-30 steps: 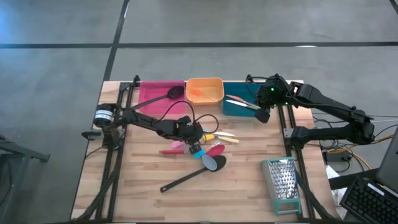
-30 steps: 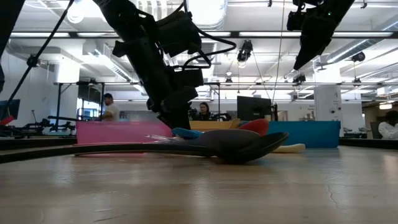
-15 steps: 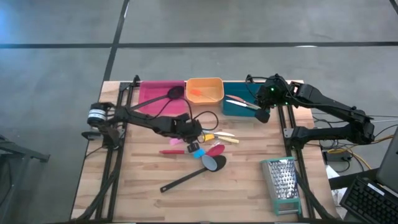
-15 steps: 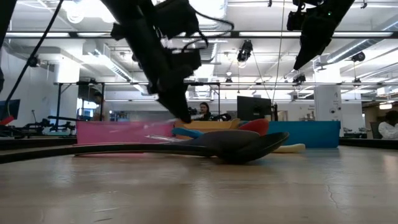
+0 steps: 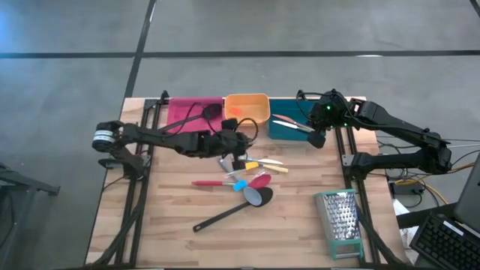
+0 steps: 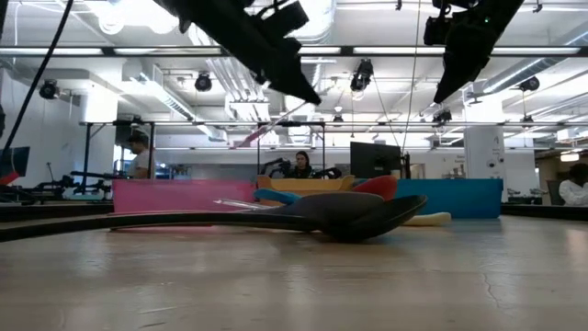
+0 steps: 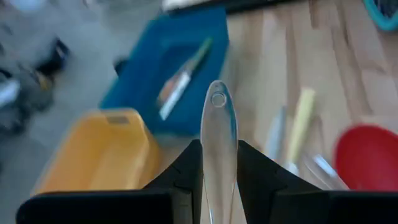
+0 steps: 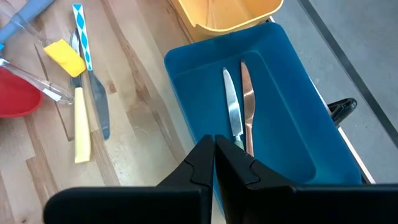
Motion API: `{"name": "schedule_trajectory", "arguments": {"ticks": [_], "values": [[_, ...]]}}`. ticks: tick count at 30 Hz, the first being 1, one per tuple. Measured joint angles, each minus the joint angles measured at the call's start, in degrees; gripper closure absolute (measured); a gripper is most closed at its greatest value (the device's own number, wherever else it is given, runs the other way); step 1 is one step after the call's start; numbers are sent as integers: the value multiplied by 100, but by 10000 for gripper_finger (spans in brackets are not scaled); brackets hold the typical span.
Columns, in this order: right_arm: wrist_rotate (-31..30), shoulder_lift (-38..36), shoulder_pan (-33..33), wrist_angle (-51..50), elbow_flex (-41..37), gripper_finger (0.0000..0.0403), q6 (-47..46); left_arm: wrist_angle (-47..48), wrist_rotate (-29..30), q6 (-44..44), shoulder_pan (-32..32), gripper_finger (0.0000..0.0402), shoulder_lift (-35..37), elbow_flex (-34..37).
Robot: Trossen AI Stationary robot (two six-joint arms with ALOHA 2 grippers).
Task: Pick & Place Kitchen Items
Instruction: Put the pink spatula into the yellow bin
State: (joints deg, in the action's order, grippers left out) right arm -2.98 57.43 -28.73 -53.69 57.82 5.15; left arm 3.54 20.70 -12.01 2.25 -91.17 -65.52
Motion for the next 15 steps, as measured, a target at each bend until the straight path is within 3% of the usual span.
{"name": "schedule_trajectory", "arguments": {"ticks": [8, 15], "values": [[0, 0, -2, 0, 0, 394, 0, -1571, -121, -1323, 615, 330, -307, 15], [-2, 0, 0, 44, 0, 394, 124, -2066, -1167, -1203, 1716, 330, -473, 11]]}}
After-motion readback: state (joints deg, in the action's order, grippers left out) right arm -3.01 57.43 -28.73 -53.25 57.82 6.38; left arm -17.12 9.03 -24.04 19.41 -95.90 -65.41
